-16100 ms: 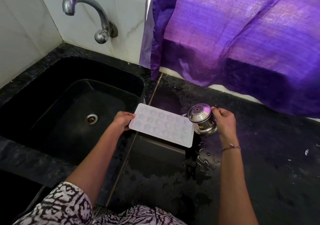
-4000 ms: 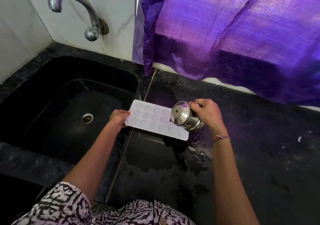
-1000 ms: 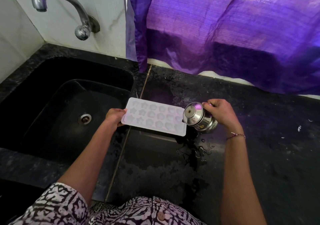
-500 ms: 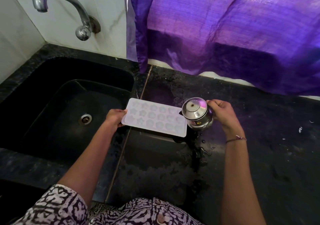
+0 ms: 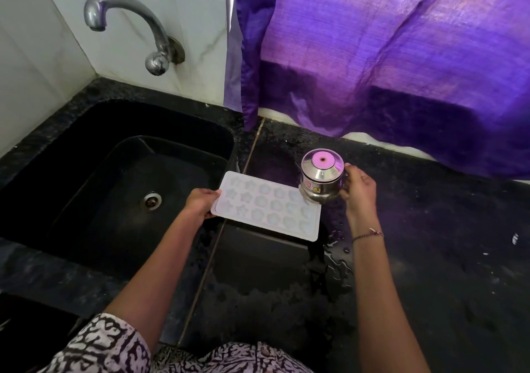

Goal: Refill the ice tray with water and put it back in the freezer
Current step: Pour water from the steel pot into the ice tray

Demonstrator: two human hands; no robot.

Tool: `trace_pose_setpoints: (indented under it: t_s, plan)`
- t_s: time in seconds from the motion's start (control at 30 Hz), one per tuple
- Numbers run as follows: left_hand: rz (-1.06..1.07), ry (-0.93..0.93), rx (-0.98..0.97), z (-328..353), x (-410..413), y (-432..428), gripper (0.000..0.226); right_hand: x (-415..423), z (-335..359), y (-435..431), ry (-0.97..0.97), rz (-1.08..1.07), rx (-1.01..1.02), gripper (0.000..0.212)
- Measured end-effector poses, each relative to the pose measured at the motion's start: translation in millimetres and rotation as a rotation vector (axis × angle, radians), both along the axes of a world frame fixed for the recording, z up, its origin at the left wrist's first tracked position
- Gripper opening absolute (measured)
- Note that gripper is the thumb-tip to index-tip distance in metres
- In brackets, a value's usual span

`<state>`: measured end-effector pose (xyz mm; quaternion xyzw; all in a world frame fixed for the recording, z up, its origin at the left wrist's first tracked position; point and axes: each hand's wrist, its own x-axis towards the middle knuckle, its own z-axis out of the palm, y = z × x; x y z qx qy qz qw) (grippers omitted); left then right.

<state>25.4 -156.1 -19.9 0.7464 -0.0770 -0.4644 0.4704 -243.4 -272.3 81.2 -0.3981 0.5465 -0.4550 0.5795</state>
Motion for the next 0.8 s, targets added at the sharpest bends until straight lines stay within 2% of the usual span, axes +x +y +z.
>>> trace_pose_setpoints:
  t_s: [0.23,0.8]
  plan:
    - [0.018,-0.008,0.006,2.8,-1.0,1.7,0.018,34.1,-4.6,-9.1,-0.113,-0.035,0.043,0.027]
    - [0.004,0.006,0.029,5.4,0.1,4.1,0.019,96.2,-30.1,-43.1,-0.109,-0.019,0.118,0.030]
